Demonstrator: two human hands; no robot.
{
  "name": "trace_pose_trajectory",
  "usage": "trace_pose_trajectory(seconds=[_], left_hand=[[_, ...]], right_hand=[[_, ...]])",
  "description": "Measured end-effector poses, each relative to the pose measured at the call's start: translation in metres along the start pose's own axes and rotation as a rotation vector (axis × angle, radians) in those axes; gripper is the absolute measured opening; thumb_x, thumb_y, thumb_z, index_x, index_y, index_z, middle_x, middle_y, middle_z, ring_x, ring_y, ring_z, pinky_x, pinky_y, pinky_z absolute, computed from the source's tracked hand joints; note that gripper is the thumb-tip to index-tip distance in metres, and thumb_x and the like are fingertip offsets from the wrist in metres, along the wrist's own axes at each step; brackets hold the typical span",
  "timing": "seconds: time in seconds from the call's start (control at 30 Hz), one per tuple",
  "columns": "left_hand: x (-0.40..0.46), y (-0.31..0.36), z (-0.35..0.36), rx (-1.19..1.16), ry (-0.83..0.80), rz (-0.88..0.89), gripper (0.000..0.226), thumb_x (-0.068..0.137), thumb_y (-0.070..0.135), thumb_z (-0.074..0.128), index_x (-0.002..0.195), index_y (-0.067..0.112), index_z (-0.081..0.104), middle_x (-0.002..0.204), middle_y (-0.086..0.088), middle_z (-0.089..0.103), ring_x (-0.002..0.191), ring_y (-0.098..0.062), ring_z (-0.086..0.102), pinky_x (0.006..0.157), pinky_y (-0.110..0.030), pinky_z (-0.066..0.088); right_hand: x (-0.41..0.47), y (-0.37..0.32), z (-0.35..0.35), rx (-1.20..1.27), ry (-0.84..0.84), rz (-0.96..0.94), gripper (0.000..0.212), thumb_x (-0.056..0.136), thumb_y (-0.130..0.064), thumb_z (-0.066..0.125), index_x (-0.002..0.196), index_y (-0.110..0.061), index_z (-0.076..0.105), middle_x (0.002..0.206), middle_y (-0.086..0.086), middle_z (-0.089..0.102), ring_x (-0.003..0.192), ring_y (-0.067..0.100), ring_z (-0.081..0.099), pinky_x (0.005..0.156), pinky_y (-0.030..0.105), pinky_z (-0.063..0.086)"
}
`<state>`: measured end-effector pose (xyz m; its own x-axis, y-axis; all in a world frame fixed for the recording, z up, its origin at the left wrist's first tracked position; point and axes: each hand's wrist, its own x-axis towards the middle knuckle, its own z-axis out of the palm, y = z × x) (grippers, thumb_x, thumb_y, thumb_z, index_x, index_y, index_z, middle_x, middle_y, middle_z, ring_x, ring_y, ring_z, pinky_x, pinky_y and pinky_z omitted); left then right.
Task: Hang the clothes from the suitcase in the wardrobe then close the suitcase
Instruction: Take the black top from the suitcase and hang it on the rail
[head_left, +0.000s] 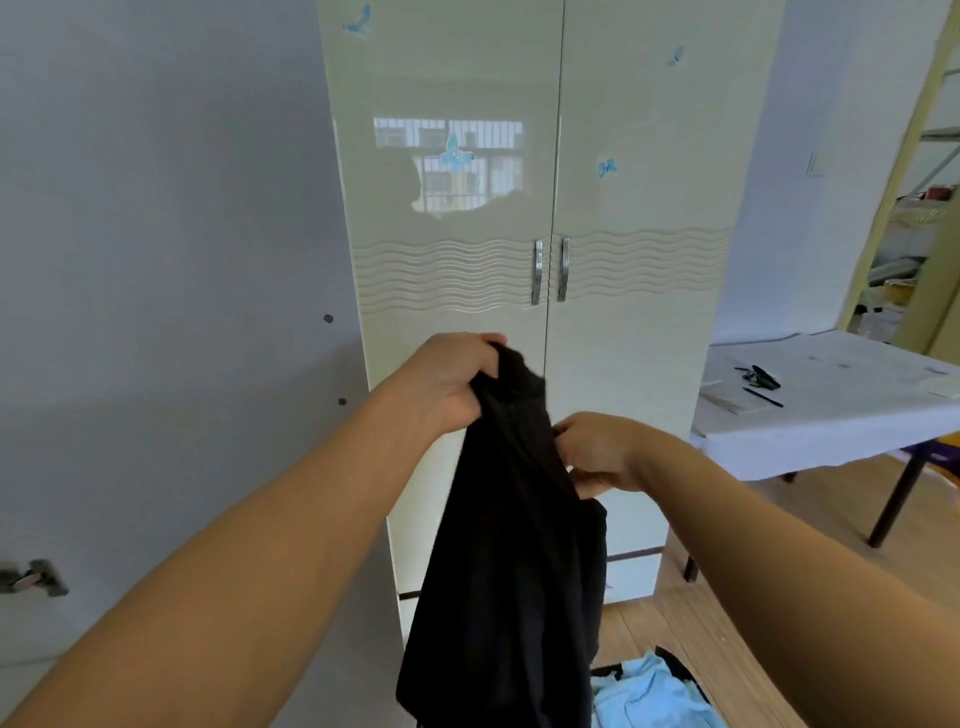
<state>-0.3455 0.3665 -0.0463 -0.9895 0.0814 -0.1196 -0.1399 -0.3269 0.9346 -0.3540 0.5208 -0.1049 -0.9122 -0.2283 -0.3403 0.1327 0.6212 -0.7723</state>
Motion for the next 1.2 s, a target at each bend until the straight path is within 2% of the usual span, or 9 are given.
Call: trace_pose_trajectory(seconds=[0.1,0.23,0.4,0.53,0.6,0.7,0.87,1.03,1.2], left_hand=[[-0.019,0.0,0.011,-0.125,-0.145,-0.051,0.03,0.083,-0.002,0.032,0.086,0.005,0.061,0.067,-0.006,0.051,0.057,-0.02,0.051,0.062,-0.026,0.045],[-0.033,0.012,-0.003,0.068,-0.271,-0.012,0.033,0.07,0.018,0.069,0.1,0.007,0.061,0.068,-0.004,0.054,0.057,-0.016,0.056,0.063,-0.027,0.051],[-0.018,-0.013,-0.063,1.395,-0.061,0.029,0.088,0.054,0.046,0.087,0.128,0.021,0.048,0.12,0.002,0.057,0.105,-0.018,0.058,0.089,-0.033,0.051],[-0.002,-0.076,-0.086,1.52,0.007,0.014,0.018,0.073,0.028,0.072,0.077,0.018,0.058,0.085,-0.002,0.06,0.085,-0.022,0.059,0.068,-0.024,0.047],[0.001,-0.096,-0.093,1.39,0.06,-0.036,0.018,0.084,0.013,0.054,0.066,0.011,0.053,0.074,-0.007,0.057,0.078,-0.025,0.056,0.062,-0.025,0.042],[-0.004,-0.095,-0.099,0.695,0.086,-0.312,0.01,0.091,0.01,0.059,0.1,0.005,0.061,0.1,-0.014,0.064,0.091,-0.031,0.061,0.08,-0.043,0.051],[0.0,-0.068,-0.084,-0.084,0.103,-0.309,0.017,0.094,-0.001,0.049,0.106,-0.005,0.06,0.098,-0.02,0.065,0.088,-0.032,0.063,0.069,-0.045,0.051],[0.004,-0.067,-0.052,-0.342,0.102,-0.263,0.031,0.085,0.016,0.063,0.109,-0.003,0.061,0.105,-0.02,0.065,0.093,-0.036,0.064,0.075,-0.045,0.054],[0.001,-0.071,-0.043,-0.243,-0.105,-0.229,0.043,0.069,0.027,0.076,0.101,0.001,0.065,0.092,-0.016,0.066,0.089,-0.031,0.064,0.089,-0.043,0.051]], right_hand=[[0.001,0.0,0.028,-0.069,0.076,-0.162,0.043,0.09,-0.009,0.055,0.131,-0.014,0.044,0.104,0.008,0.058,0.089,0.023,0.058,0.075,0.032,0.053],[0.013,0.004,0.038,-0.193,0.446,-0.185,0.022,0.091,-0.003,0.04,0.073,-0.006,0.051,0.076,0.009,0.055,0.069,0.021,0.051,0.065,0.03,0.042],[0.005,-0.014,0.017,0.892,0.243,0.118,0.015,0.092,0.0,0.045,0.096,0.003,0.059,0.093,0.019,0.064,0.084,0.033,0.061,0.076,0.044,0.053],[-0.007,-0.045,0.021,1.018,0.078,0.074,0.021,0.09,0.005,0.041,0.084,-0.001,0.06,0.081,0.014,0.063,0.073,0.028,0.059,0.067,0.038,0.052],[-0.009,-0.053,0.019,1.024,0.027,0.037,0.014,0.085,0.004,0.045,0.081,0.002,0.059,0.078,0.014,0.062,0.07,0.027,0.06,0.064,0.033,0.056],[0.001,-0.043,0.003,1.159,0.083,0.004,0.008,0.077,0.004,0.053,0.083,0.0,0.057,0.08,0.013,0.059,0.073,0.027,0.059,0.07,0.042,0.056],[0.019,0.022,0.003,0.6,0.648,-0.197,0.012,0.079,-0.004,0.069,0.075,-0.013,0.063,0.078,0.004,0.061,0.077,0.022,0.057,0.06,0.026,0.045],[0.004,0.028,0.036,0.267,-0.073,-0.171,0.045,0.073,-0.04,0.076,0.113,-0.032,0.058,0.111,-0.01,0.064,0.095,0.008,0.062,0.067,0.024,0.05],[0.013,0.042,0.053,0.08,-0.081,-0.225,0.047,0.068,-0.028,0.083,0.111,-0.021,0.066,0.107,-0.003,0.07,0.099,0.015,0.066,0.091,0.03,0.053]])
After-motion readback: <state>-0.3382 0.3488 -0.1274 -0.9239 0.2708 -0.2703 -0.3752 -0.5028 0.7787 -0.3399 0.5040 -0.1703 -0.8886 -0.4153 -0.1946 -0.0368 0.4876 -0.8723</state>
